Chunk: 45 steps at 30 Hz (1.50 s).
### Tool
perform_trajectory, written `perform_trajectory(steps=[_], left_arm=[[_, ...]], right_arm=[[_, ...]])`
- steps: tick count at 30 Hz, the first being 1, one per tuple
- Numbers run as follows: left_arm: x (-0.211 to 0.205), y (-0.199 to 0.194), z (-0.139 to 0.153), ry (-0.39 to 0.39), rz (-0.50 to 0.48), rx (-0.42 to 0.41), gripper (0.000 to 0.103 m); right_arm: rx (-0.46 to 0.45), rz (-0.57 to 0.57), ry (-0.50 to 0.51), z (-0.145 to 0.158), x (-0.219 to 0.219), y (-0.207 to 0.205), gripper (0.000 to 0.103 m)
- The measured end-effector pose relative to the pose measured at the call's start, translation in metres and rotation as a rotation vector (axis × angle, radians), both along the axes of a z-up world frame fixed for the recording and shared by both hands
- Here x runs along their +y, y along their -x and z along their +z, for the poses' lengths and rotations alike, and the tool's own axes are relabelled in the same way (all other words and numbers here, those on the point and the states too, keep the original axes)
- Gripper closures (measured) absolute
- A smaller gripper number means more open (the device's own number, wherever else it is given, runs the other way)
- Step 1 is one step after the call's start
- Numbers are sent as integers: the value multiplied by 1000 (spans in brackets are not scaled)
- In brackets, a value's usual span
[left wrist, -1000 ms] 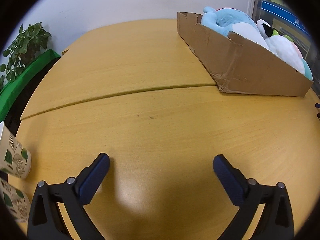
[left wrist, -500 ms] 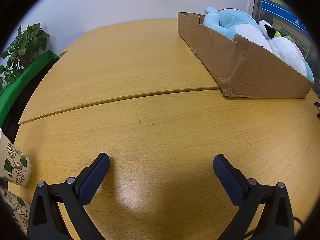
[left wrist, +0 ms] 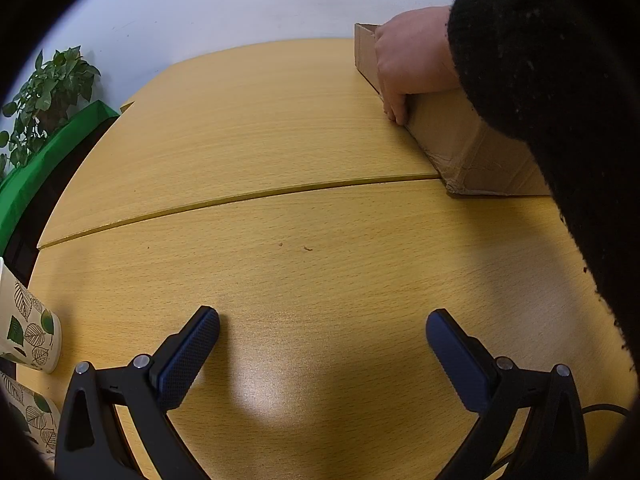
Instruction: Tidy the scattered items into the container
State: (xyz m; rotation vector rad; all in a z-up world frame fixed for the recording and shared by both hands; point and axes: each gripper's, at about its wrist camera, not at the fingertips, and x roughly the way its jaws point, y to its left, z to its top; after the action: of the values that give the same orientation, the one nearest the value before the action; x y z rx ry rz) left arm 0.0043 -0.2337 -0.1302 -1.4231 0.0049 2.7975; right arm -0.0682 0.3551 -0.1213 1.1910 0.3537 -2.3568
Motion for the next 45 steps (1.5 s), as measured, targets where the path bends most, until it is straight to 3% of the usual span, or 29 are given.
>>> perform_trajectory(steps=[45], left_arm=[[9, -7, 0, 1, 11, 0, 0]], right_arm=[[7, -5, 1, 0, -1, 4, 0]])
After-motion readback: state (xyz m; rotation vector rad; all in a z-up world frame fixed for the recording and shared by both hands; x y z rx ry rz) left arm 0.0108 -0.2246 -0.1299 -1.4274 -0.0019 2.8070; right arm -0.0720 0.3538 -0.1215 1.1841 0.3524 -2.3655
